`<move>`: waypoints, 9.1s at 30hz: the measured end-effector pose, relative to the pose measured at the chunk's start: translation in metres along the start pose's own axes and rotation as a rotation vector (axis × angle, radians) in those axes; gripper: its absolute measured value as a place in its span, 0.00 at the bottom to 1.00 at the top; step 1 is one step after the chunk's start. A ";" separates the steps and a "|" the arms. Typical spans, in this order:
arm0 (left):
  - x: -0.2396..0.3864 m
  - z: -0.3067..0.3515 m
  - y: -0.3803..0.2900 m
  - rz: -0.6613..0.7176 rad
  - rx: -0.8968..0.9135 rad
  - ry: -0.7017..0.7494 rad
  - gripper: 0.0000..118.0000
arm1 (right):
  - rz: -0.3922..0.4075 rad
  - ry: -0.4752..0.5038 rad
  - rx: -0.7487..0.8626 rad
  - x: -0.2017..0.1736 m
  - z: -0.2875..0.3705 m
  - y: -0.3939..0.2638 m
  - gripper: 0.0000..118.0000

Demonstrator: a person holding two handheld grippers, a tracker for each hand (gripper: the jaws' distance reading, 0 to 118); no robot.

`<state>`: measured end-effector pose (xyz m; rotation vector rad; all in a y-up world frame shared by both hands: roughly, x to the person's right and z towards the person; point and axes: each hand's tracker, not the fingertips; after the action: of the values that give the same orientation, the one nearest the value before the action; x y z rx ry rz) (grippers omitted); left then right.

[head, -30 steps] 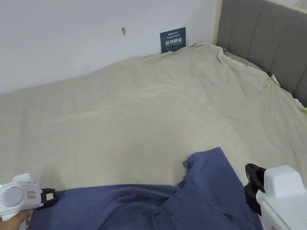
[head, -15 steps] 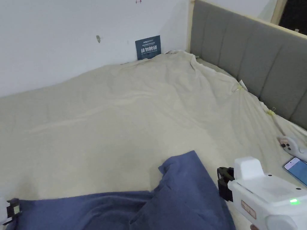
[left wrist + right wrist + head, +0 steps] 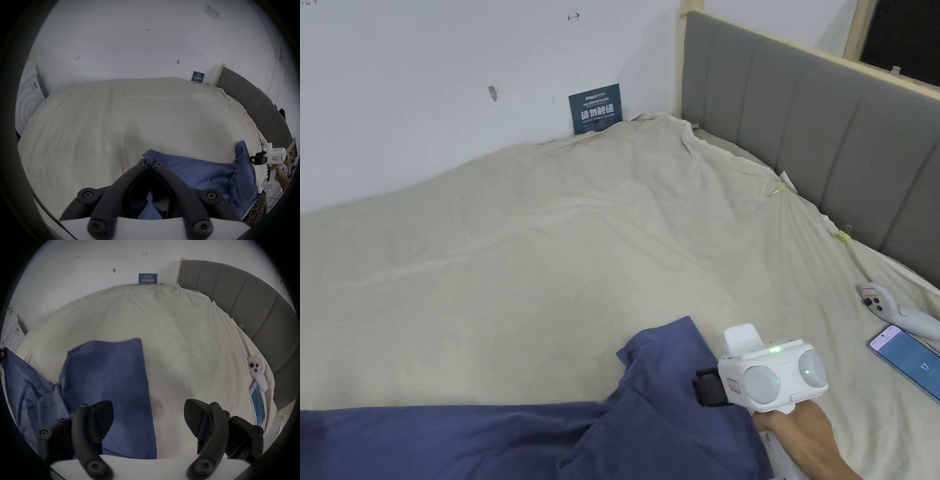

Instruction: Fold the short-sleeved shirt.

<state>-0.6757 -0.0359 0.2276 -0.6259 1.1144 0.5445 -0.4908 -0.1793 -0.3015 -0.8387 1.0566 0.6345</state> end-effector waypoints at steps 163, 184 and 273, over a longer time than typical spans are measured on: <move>0.070 0.230 -0.177 0.098 0.489 0.229 0.00 | 0.123 0.180 0.805 -0.043 0.313 -0.087 0.00; -0.017 0.160 -0.272 0.342 -0.076 0.234 0.84 | 0.099 0.185 0.682 -0.039 0.284 -0.096 0.00; -0.071 -0.024 -0.154 0.251 -0.208 0.261 0.00 | 0.122 0.149 0.019 -0.054 0.016 0.015 0.03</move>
<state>-0.6105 -0.1683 0.3149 -0.7577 1.4048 0.8185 -0.5153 -0.1607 -0.2515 -0.8190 1.2548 0.6713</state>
